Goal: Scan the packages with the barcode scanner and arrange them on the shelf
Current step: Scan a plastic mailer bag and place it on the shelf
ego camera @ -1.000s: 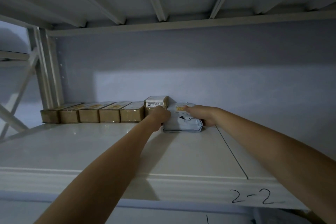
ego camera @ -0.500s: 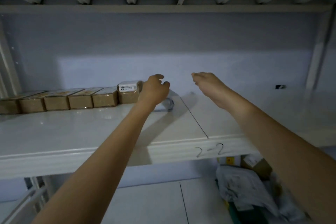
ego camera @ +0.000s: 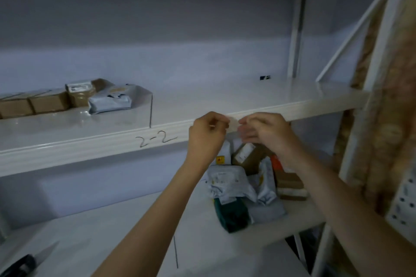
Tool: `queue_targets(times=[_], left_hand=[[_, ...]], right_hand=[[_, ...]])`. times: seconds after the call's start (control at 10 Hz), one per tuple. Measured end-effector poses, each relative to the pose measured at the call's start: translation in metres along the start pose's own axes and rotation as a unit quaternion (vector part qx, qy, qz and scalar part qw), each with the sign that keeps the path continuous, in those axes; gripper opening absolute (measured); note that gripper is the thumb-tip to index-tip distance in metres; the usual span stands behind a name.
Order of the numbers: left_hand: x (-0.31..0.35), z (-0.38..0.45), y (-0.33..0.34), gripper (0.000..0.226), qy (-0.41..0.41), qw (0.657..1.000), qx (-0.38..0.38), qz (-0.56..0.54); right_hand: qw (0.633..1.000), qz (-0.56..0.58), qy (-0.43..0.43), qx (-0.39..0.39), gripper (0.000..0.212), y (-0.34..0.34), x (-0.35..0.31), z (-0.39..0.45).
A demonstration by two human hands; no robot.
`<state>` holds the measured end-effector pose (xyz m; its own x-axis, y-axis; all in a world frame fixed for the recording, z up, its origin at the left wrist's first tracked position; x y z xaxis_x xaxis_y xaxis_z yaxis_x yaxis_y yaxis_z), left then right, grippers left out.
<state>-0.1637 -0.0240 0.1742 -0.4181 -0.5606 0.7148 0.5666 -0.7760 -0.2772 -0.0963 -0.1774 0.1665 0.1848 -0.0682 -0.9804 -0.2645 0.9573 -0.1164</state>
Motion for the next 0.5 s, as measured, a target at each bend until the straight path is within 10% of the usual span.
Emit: queue_targets(times=[0.5], left_hand=[[-0.176, -0.057, 0.155, 0.022, -0.315, 0.934, -0.158, -0.051]], right_hand=[[0.941, 0.004, 0.32, 0.108, 0.028, -0.083, 0.217, 0.05]])
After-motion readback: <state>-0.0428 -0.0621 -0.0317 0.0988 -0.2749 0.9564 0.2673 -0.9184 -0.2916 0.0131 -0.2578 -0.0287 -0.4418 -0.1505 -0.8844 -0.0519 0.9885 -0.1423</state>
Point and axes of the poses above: each hand's wrist, its own z-axis towards the middle knuckle, its own y-axis out of the palm, x = y × z, the point moved 6 cm from there along z, towards the middle knuckle, and after that the axes turned 10 degrees about y, right-handed, at the moved point
